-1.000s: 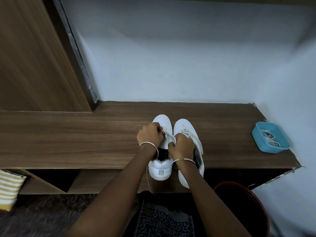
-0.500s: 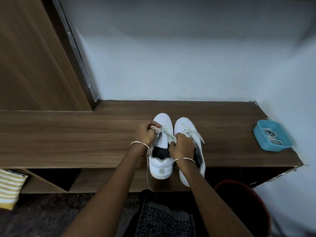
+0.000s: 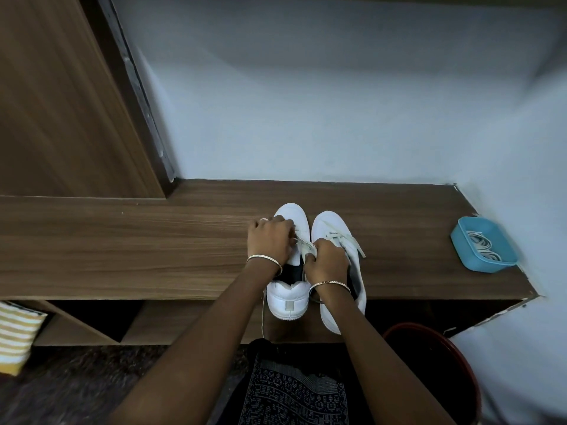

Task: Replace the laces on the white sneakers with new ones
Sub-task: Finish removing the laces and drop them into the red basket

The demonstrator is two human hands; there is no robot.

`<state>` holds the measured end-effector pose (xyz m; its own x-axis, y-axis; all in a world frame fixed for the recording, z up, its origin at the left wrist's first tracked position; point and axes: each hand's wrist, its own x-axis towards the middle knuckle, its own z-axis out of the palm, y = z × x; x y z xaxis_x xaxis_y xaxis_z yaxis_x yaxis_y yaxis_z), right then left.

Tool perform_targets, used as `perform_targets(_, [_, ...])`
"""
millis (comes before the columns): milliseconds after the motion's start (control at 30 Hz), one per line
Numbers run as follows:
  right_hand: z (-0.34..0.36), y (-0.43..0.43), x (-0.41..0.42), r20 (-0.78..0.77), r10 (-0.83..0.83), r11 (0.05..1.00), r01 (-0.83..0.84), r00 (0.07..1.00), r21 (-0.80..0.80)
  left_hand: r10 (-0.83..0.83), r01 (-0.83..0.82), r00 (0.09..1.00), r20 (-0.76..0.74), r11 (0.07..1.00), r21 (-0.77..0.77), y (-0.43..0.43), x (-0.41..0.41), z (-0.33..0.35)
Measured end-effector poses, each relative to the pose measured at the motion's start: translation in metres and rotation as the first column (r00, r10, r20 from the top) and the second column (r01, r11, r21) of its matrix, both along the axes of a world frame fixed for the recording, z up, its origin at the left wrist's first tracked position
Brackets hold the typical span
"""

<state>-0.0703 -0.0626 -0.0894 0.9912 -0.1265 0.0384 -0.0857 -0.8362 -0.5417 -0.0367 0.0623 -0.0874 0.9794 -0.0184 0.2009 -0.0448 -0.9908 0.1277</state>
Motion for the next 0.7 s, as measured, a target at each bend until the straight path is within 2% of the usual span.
perform_targets(33, [0.0,-0.001,0.0,0.0,-0.004,1.0,0.004,1.0,0.009,0.062,-0.056,0.998,0.03,0.983,-0.173,0.003,-0.001,-0.001])
perform_targets(67, [0.0,-0.001,0.0,-0.001,-0.007,1.0,0.007,1.0,0.016,0.125,-0.104,0.992,0.029,0.915,-0.389,0.007,-0.002,-0.005])
perform_targets(100, [0.0,-0.001,0.001,-0.003,-0.009,1.0,0.009,1.0,0.021,0.182,-0.151,0.983,-0.016,0.76,-0.632,0.01,-0.002,-0.006])
perform_targets(133, [0.0,-0.002,0.001,-0.005,-0.008,1.0,0.008,1.0,0.023,0.231,-0.2,0.969,-0.092,0.499,-0.843,0.013,-0.001,-0.006])
perform_targets(167, [0.0,-0.001,0.0,-0.007,-0.008,1.0,0.008,1.0,0.027,0.28,-0.234,0.944,-0.177,0.186,-0.954,0.016,0.002,-0.006])
perform_targets(200, [0.0,-0.001,0.0,-0.007,-0.008,0.999,0.008,1.0,0.033,0.321,-0.274,0.904,-0.284,-0.076,-0.959,0.024,0.008,-0.011])
perform_targets(233, [0.0,-0.001,0.0,-0.003,-0.008,0.999,0.009,1.0,0.04,0.354,-0.312,0.853,-0.382,-0.239,-0.919,0.032,0.011,-0.01])
perform_targets(267, [0.0,-0.001,0.0,0.001,-0.01,0.999,0.01,1.0,0.046,0.366,-0.361,0.806,-0.465,-0.318,-0.877,0.043,0.016,-0.016])
perform_targets(300, [0.0,-0.001,0.0,0.001,-0.012,0.999,0.012,1.0,0.046,0.381,-0.407,0.759,-0.527,-0.354,-0.842,0.05,0.018,-0.016])
perform_targets(333, [0.0,-0.001,0.0,0.0,-0.014,0.999,0.014,1.0,0.04,0.405,-0.46,0.718,-0.566,-0.334,-0.823,0.054,0.015,-0.016])
perform_targets(367, [-0.001,-0.001,0.0,-0.001,-0.016,0.999,0.016,1.0,0.033,0.448,-0.506,0.686,-0.574,-0.273,-0.818,0.054,0.012,-0.015])
perform_targets(400, [-0.001,-0.001,-0.001,-0.002,-0.017,1.0,0.017,1.0,0.026,0.515,-0.539,0.67,-0.535,-0.158,-0.827,0.051,0.007,-0.013])
perform_targets(433, [0.0,-0.001,-0.001,-0.002,-0.018,1.0,0.018,1.0,0.02,0.59,-0.551,0.674,-0.445,-0.001,-0.835,0.045,0.001,-0.009])
perform_targets(467, [0.0,-0.001,-0.001,-0.003,-0.018,1.0,0.018,1.0,0.015,0.625,-0.513,0.727,-0.285,0.217,-0.831,0.039,-0.004,-0.005])
perform_targets(500, [0.0,-0.001,-0.001,-0.002,-0.018,1.0,0.018,1.0,0.015,0.579,-0.39,0.813,-0.069,0.452,-0.802,0.032,-0.009,-0.001])
perform_targets(533, [-0.001,-0.001,-0.001,-0.001,-0.017,1.0,0.017,1.0,0.017,0.436,-0.238,0.893,0.113,0.67,-0.703,0.027,-0.009,0.0])
perform_targets(567, [-0.001,0.0,-0.001,0.003,-0.015,1.0,0.015,1.0,0.018,0.257,-0.107,0.944,0.205,0.83,-0.548,0.021,-0.008,0.004])
perform_targets(600, [0.0,0.0,-0.001,0.004,-0.014,1.0,0.013,1.0,0.017,0.1,-0.021,0.976,0.193,0.928,-0.373,0.018,-0.001,-0.001])
perform_targets(633, [0.0,0.0,-0.001,0.007,-0.011,1.0,0.011,1.0,0.015,-0.002,0.033,0.989,0.145,0.976,-0.214,0.013,0.003,-0.001])
perform_targets(700, [0.0,-0.001,-0.001,0.008,-0.009,1.0,0.009,1.0,0.014,-0.045,0.042,0.997,0.056,0.997,0.058,0.005,0.008,-0.012])
